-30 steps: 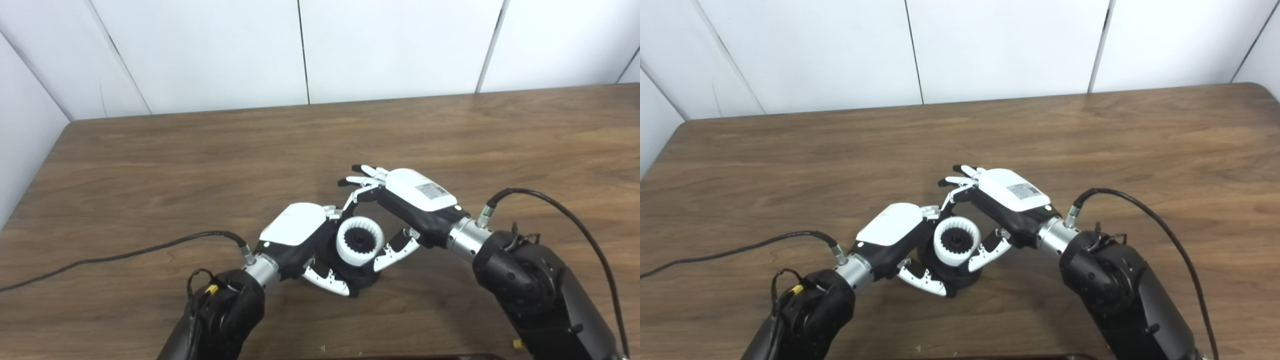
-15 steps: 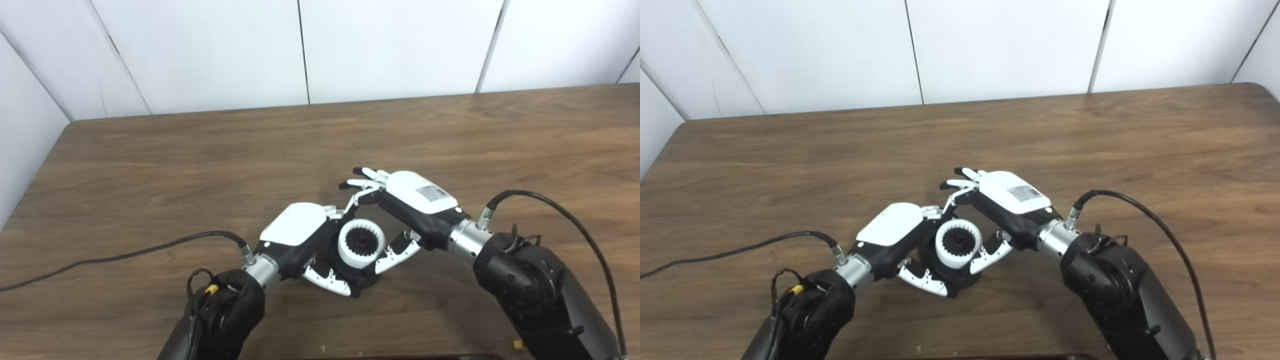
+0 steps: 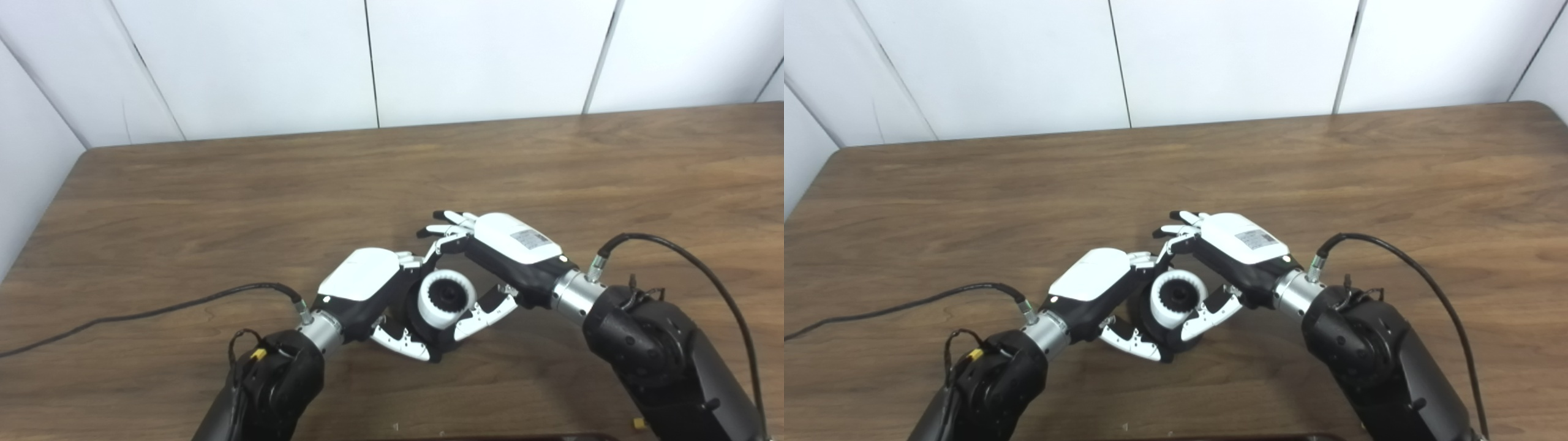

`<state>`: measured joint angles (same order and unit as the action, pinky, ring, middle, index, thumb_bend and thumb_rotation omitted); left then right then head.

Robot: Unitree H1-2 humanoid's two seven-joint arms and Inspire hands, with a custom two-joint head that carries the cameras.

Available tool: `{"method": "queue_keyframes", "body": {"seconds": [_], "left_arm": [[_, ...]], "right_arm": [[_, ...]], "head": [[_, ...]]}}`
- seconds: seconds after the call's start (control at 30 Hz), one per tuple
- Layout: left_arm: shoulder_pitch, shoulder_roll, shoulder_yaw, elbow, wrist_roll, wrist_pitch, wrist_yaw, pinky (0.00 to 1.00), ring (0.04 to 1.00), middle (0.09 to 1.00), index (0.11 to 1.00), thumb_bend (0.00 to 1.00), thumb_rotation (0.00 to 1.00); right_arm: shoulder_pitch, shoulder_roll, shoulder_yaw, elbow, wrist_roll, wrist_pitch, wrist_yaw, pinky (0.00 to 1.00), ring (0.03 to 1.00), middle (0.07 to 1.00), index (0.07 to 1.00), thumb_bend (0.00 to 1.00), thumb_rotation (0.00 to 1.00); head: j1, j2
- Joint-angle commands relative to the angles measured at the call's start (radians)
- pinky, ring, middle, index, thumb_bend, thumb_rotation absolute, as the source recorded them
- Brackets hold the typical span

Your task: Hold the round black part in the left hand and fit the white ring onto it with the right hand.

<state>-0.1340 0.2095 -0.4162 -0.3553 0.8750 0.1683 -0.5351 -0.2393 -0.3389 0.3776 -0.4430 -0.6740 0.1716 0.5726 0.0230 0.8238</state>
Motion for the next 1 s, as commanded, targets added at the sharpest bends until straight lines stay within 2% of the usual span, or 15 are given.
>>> {"method": "queue_keyframes", "body": {"seconds": [0.0, 0.3, 0.5, 0.73, 0.97], "left_arm": [[-0.036, -0.002, 0.007, -0.030, 0.006, -0.016, 0.026, 0.86, 0.910, 0.870, 0.747, 0.83, 0.40], [-0.033, -0.005, 0.013, -0.029, -0.003, -0.007, 0.023, 0.86, 0.914, 0.872, 0.731, 0.82, 0.37], [-0.029, -0.004, 0.015, -0.034, 0.000, 0.001, 0.021, 0.86, 0.916, 0.870, 0.735, 0.83, 0.39], [-0.016, -0.007, 0.021, -0.023, -0.006, -0.009, 0.053, 0.85, 0.908, 0.866, 0.740, 0.87, 0.40], [-0.013, -0.003, 0.022, -0.033, 0.001, -0.003, 0.047, 0.85, 0.905, 0.865, 0.750, 0.89, 0.39]], "right_arm": [[-0.018, -0.001, -0.004, -0.010, 0.009, -0.020, -0.008, 1.00, 0.994, 0.901, 0.693, 0.89, 0.39], [-0.018, 0.007, -0.016, -0.013, 0.012, -0.010, -0.013, 0.99, 0.990, 0.901, 0.704, 0.92, 0.38], [-0.019, 0.009, -0.025, -0.019, 0.009, 0.011, -0.008, 1.00, 1.000, 0.908, 0.712, 0.92, 0.40], [-0.019, 0.003, -0.041, -0.002, 0.021, -0.012, -0.027, 1.00, 0.998, 0.909, 0.707, 0.94, 0.42], [-0.017, 0.004, -0.053, 0.004, 0.033, -0.015, -0.035, 1.00, 0.992, 0.905, 0.698, 0.94, 0.42]], "head": [[0.001, 0.001], [0.004, -0.001], [0.008, -0.004], [0.010, -0.006], [0.014, -0.007]]}}
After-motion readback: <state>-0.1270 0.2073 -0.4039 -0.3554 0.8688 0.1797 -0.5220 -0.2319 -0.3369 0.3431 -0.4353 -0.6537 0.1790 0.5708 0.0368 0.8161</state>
